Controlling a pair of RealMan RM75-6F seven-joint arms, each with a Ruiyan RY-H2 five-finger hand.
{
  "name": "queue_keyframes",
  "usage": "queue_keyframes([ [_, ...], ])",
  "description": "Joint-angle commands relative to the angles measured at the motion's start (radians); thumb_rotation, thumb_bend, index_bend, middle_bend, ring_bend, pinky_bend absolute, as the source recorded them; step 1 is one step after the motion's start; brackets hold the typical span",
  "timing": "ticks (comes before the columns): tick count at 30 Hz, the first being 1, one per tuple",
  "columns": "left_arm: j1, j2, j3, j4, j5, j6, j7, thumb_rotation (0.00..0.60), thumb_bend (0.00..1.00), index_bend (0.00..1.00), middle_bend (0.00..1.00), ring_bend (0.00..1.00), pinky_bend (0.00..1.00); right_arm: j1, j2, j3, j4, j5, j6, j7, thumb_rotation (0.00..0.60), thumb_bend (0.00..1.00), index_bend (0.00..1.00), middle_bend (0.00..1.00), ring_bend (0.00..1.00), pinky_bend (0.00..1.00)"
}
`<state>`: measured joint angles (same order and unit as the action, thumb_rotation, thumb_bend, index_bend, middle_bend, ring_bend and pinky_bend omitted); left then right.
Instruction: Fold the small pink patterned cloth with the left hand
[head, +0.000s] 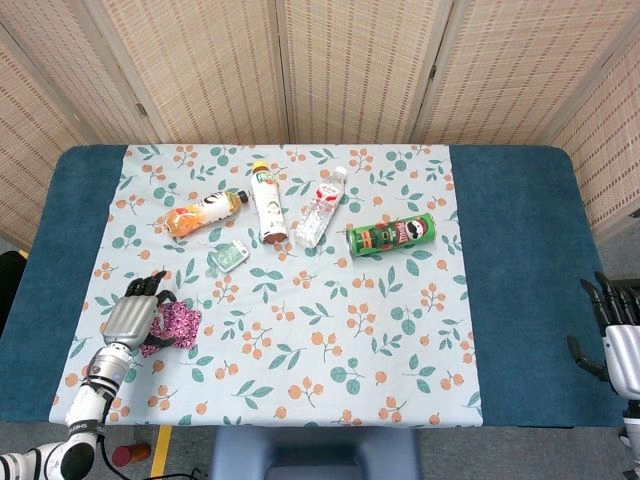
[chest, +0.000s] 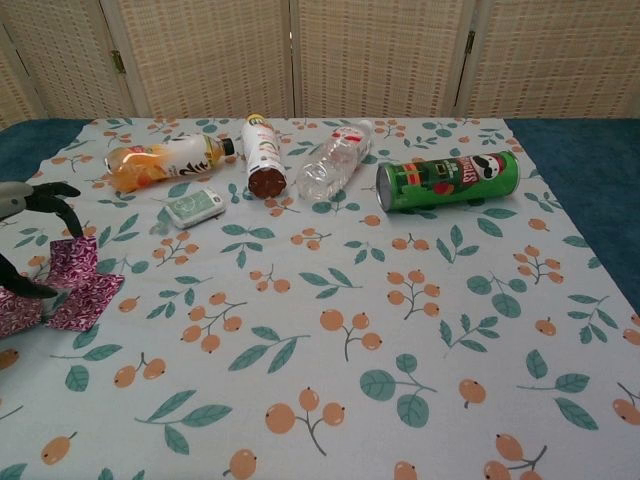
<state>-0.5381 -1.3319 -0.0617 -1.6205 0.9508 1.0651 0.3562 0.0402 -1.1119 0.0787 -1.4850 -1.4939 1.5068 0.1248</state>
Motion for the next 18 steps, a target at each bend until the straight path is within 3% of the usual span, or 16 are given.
queue_keyframes([
  [1,0.023,0.015,-0.005,0.011,-0.038,0.014,-0.006,0.600,0.21,0.35,0.00,0.00,0.00,0.005,0.010,0.005,-0.010,0.000,-0.001,-0.010,0.600,0.42,0.00,0.00,0.00,0.00],
  [18,0.076,-0.009,0.001,0.027,-0.114,0.029,0.005,0.600,0.22,0.35,0.00,0.00,0.00,0.026,0.034,0.012,-0.041,0.006,-0.024,-0.034,0.600,0.42,0.00,0.00,0.00,0.00],
])
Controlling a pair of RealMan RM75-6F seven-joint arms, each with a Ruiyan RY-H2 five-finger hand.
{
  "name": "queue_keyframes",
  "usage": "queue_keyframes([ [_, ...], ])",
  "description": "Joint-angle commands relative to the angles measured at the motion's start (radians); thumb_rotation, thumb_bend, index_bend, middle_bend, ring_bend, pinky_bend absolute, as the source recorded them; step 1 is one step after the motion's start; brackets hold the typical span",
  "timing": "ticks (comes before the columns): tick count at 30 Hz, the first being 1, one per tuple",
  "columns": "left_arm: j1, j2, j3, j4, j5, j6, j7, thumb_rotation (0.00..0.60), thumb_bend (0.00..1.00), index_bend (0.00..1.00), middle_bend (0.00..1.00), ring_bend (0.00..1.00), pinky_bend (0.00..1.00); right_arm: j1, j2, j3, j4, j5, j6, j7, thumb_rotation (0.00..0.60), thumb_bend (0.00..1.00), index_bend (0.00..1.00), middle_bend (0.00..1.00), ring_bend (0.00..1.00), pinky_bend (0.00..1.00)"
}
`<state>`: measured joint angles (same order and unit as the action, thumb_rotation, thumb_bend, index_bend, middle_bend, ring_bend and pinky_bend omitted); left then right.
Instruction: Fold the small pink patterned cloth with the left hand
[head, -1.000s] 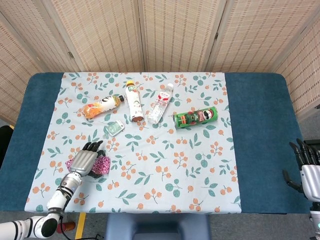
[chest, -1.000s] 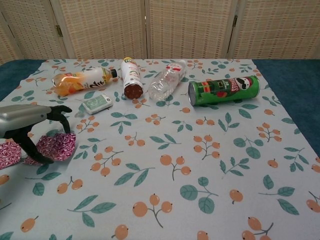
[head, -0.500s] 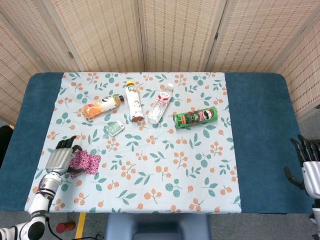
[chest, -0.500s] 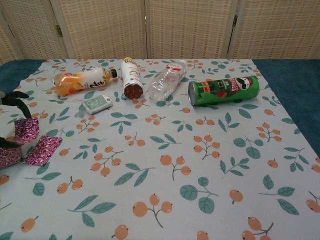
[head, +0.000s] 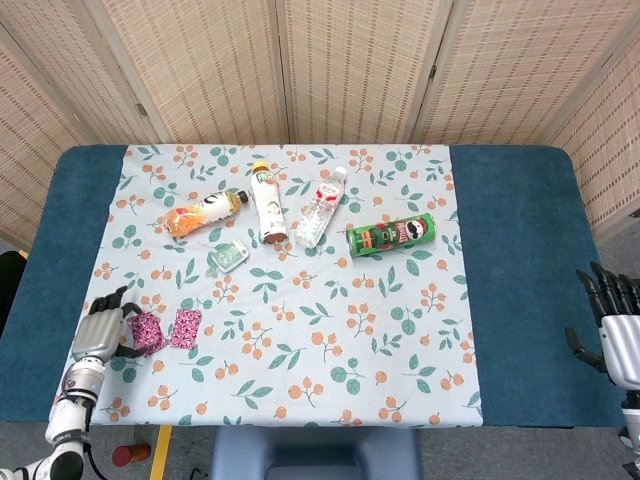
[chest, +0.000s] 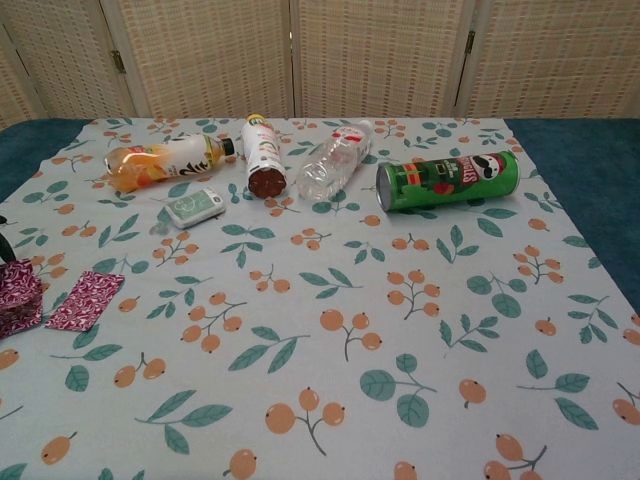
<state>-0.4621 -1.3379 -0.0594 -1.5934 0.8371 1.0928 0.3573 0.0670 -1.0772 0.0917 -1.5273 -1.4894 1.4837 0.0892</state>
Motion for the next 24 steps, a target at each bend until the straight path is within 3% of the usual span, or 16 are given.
queue_keyframes([
  [1,0.000,-0.005,-0.002,-0.001,-0.003,0.001,0.007,0.600,0.22,0.35,0.00,0.00,0.00,-0.001,-0.002,-0.001,0.003,0.003,-0.002,0.003,0.600,0.42,0.00,0.00,0.00,0.00],
  [24,-0.002,-0.034,-0.013,0.026,-0.050,-0.026,0.048,0.600,0.22,0.34,0.00,0.00,0.00,-0.001,-0.008,-0.006,0.016,0.012,-0.009,0.016,0.600,0.42,0.00,0.00,0.00,0.00],
])
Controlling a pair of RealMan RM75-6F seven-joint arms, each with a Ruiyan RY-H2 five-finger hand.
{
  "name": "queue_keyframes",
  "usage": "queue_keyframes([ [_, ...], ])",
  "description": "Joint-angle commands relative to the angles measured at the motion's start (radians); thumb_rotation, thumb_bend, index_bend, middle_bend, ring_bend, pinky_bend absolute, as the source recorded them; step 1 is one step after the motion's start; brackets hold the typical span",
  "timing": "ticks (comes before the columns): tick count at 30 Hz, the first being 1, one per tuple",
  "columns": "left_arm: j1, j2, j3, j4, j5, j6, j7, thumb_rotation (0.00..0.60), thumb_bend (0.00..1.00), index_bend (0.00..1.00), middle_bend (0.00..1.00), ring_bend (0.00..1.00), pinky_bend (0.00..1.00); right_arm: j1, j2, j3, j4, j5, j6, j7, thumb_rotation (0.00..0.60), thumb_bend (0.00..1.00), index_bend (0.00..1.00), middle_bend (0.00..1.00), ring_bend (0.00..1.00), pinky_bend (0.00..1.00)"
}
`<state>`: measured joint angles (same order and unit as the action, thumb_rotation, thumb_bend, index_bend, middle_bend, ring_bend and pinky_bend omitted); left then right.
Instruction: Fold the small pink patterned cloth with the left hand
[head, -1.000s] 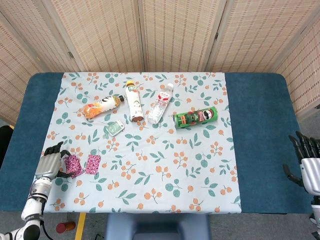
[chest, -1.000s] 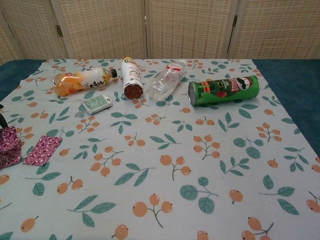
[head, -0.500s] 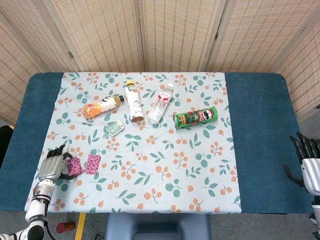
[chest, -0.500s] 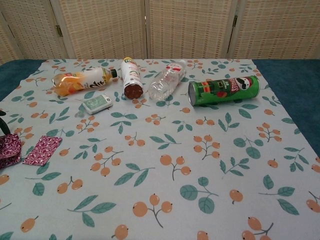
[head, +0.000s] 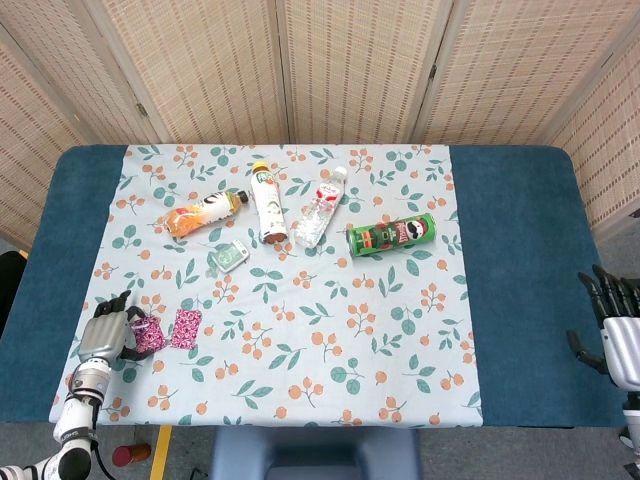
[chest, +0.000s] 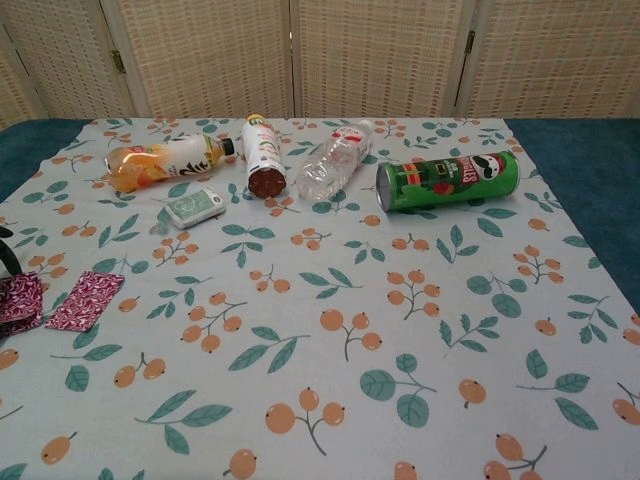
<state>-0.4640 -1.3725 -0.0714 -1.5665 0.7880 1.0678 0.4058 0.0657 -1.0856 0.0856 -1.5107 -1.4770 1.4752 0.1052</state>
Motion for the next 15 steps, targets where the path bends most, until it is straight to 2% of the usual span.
queue_keyframes([
  [1,0.001,0.001,-0.001,-0.001,0.000,-0.002,-0.001,0.600,0.22,0.33,0.00,0.00,0.00,0.001,0.000,0.000,-0.001,0.000,0.000,-0.001,0.600,0.42,0.00,0.00,0.00,0.00],
  [15,0.001,0.003,0.001,-0.001,-0.007,-0.012,0.009,0.600,0.22,0.30,0.00,0.00,0.00,-0.001,-0.002,-0.002,0.001,0.002,0.001,0.002,0.600,0.42,0.00,0.00,0.00,0.00],
])
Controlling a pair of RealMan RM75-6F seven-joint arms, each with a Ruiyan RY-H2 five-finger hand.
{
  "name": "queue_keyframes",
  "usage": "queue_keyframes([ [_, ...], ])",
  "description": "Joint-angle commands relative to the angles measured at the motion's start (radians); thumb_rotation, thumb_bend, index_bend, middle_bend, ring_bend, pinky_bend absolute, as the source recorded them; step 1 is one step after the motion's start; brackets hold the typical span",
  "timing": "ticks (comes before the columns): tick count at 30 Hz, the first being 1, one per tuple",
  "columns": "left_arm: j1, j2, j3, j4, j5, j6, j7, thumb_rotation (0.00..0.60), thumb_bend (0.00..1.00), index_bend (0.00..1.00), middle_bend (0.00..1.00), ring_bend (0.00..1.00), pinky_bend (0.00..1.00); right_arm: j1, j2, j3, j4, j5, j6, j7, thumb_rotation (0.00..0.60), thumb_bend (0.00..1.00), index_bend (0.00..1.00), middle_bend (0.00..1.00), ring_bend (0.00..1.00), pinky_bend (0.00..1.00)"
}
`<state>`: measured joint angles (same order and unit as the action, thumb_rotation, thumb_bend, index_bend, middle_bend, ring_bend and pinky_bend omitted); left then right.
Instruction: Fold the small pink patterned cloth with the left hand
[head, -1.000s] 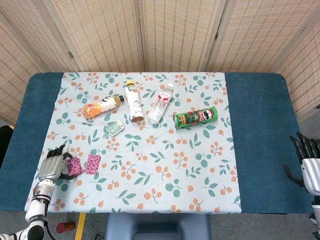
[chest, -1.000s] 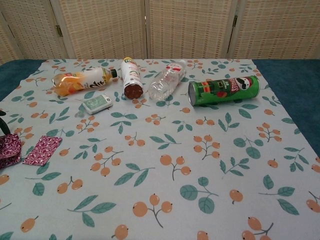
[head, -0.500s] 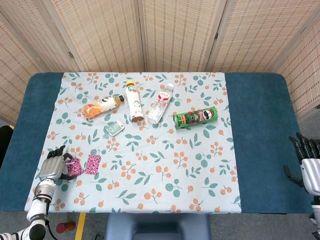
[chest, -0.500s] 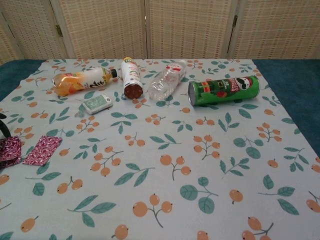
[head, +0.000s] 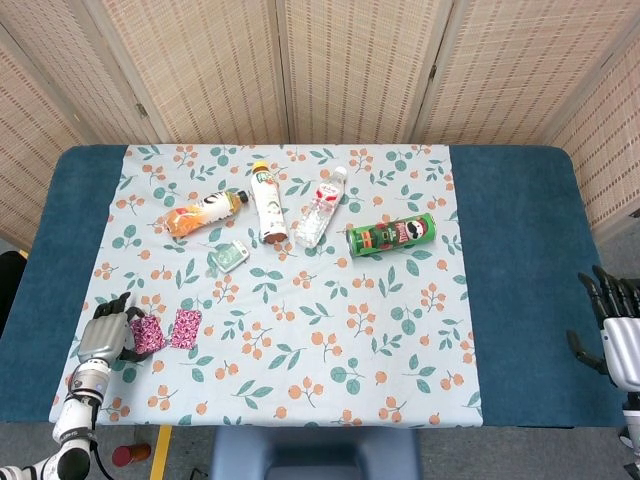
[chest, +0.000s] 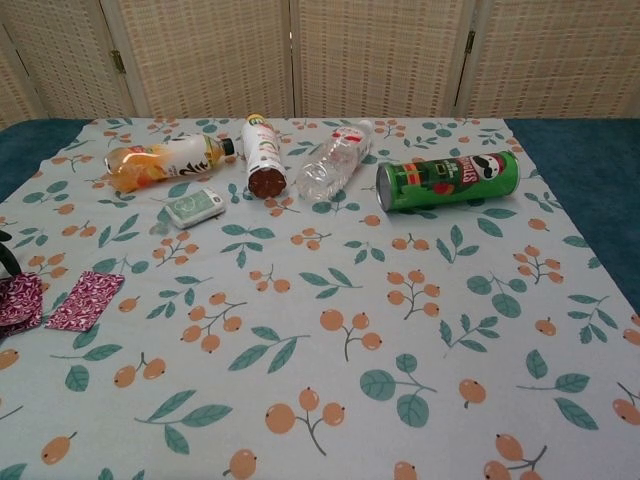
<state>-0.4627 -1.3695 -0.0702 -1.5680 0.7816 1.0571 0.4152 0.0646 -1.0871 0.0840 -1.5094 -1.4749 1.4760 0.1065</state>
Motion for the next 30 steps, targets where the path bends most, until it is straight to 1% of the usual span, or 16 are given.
queue_keyframes([
  [1,0.000,0.001,0.000,0.000,-0.002,-0.003,0.000,0.600,0.22,0.29,0.00,0.00,0.00,0.000,0.000,0.000,0.000,0.000,0.000,0.001,0.600,0.42,0.00,0.00,0.00,0.00],
  [11,-0.002,0.004,0.000,-0.004,-0.008,-0.009,0.006,0.600,0.22,0.24,0.00,0.00,0.00,-0.002,0.000,-0.001,0.001,0.000,0.003,0.003,0.600,0.42,0.00,0.00,0.00,0.00],
  [21,0.001,0.006,0.004,-0.016,-0.004,-0.009,0.002,0.600,0.22,0.24,0.00,0.00,0.00,-0.003,0.000,-0.001,0.004,-0.001,0.006,0.007,0.600,0.42,0.00,0.00,0.00,0.00],
  [22,0.003,0.008,0.003,-0.024,0.007,-0.003,-0.002,0.600,0.22,0.24,0.00,0.00,0.00,-0.004,0.000,-0.001,0.004,-0.001,0.007,0.007,0.600,0.42,0.00,0.00,0.00,0.00],
  [26,0.006,0.017,0.012,-0.054,0.120,0.028,-0.025,0.600,0.22,0.26,0.00,0.00,0.00,-0.006,0.003,-0.001,0.003,-0.002,0.011,0.006,0.600,0.42,0.00,0.00,0.00,0.00],
  [28,-0.007,0.019,0.021,-0.055,0.166,0.017,-0.013,0.600,0.22,0.26,0.00,0.00,0.00,-0.007,0.004,-0.001,0.002,-0.004,0.014,0.005,0.600,0.42,0.00,0.00,0.00,0.00],
  [30,-0.025,0.020,0.026,-0.053,0.187,-0.005,0.003,0.600,0.22,0.26,0.00,0.00,0.00,-0.008,0.004,-0.002,0.001,-0.005,0.015,0.006,0.600,0.42,0.00,0.00,0.00,0.00],
])
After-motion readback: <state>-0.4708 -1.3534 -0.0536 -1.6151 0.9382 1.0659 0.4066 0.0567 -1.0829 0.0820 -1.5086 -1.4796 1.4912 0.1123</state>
